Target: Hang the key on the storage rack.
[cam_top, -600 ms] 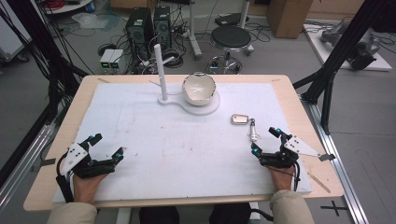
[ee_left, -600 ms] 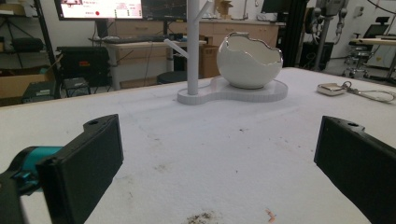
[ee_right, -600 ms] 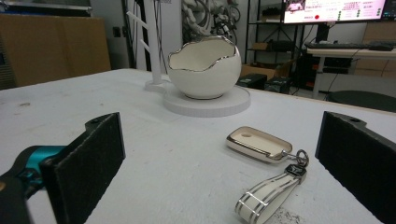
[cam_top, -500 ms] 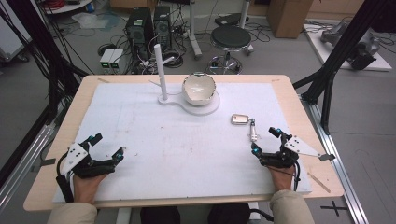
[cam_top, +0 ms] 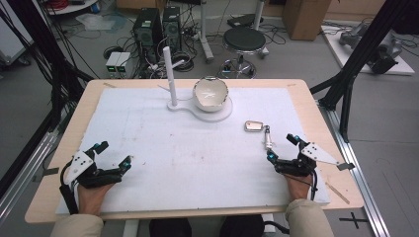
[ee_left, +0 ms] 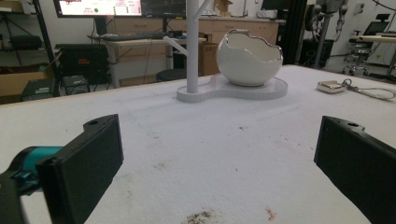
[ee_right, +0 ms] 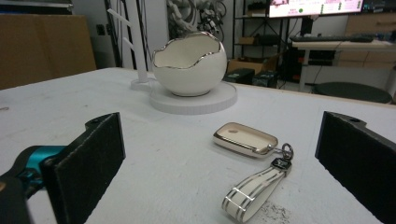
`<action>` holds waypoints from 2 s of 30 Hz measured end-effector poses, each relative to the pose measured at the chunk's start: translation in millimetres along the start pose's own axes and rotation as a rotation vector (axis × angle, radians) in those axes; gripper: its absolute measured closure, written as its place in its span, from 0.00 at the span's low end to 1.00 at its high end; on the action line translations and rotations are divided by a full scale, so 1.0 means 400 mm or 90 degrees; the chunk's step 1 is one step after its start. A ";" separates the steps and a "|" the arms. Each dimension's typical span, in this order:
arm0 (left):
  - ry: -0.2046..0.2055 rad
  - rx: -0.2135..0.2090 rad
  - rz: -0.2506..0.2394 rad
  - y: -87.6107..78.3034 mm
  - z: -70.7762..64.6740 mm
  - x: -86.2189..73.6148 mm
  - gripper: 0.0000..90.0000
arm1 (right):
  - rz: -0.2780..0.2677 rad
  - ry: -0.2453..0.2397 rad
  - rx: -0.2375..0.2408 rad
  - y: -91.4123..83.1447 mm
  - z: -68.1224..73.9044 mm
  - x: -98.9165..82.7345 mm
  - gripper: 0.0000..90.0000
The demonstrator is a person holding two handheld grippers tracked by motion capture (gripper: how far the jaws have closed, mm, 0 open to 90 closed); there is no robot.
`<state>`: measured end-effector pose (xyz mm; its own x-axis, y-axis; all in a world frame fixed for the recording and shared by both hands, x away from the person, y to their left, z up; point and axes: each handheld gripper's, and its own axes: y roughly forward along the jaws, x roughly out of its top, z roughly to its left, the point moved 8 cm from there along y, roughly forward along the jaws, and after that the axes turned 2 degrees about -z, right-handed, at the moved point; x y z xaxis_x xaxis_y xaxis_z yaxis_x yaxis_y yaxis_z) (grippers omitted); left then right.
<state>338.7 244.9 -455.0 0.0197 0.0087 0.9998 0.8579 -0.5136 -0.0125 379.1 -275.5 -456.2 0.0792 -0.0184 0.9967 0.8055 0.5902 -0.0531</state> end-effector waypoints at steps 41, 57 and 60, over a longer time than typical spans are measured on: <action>0.001 -0.002 0.006 0.001 0.000 -0.001 0.02 | 0.589 -0.013 -0.133 0.157 -0.065 0.050 0.01; 0.001 -0.002 0.005 0.001 0.000 -0.001 0.02 | 0.689 -0.003 -0.148 0.162 -0.075 -0.011 0.05; 0.001 -0.002 0.006 0.001 0.000 -0.001 0.02 | 0.704 0.017 -0.150 0.163 -0.072 -0.026 0.07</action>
<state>338.9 244.8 -455.5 0.0274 0.0022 0.9996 0.8559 -0.5167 -0.0223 447.6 -260.1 -471.8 0.8271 0.4014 0.3935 0.3755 0.1264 -0.9182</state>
